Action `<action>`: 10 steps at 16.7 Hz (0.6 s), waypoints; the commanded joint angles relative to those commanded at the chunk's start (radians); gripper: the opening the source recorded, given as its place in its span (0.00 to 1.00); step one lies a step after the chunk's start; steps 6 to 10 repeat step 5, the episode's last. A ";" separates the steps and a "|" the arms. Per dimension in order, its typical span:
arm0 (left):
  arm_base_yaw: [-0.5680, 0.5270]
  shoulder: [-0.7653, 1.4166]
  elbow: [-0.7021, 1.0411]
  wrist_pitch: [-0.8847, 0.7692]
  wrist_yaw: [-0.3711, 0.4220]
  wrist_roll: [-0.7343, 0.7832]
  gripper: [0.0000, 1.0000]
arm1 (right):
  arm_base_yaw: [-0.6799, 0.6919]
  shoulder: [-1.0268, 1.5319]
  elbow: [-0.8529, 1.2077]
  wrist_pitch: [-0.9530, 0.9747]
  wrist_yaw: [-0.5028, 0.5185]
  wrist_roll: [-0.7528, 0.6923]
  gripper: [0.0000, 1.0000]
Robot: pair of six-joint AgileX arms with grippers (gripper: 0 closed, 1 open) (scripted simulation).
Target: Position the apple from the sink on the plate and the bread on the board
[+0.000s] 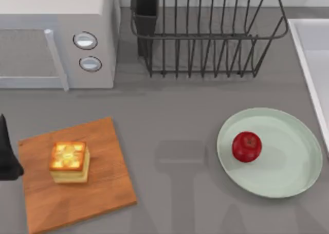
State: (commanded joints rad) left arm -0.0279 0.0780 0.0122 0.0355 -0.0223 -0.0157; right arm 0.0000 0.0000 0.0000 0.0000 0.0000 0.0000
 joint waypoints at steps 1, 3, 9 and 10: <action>0.012 -0.034 -0.005 -0.016 0.010 0.007 1.00 | 0.000 0.000 0.000 0.000 0.000 0.000 1.00; 0.026 -0.074 -0.012 -0.033 0.021 0.015 1.00 | 0.000 0.000 0.000 0.000 0.000 0.000 1.00; 0.028 -0.078 -0.012 -0.035 0.022 0.016 1.00 | 0.000 0.000 0.000 0.000 0.000 0.000 1.00; 0.028 -0.078 -0.012 -0.035 0.022 0.016 1.00 | 0.000 0.000 0.000 0.000 0.000 0.000 1.00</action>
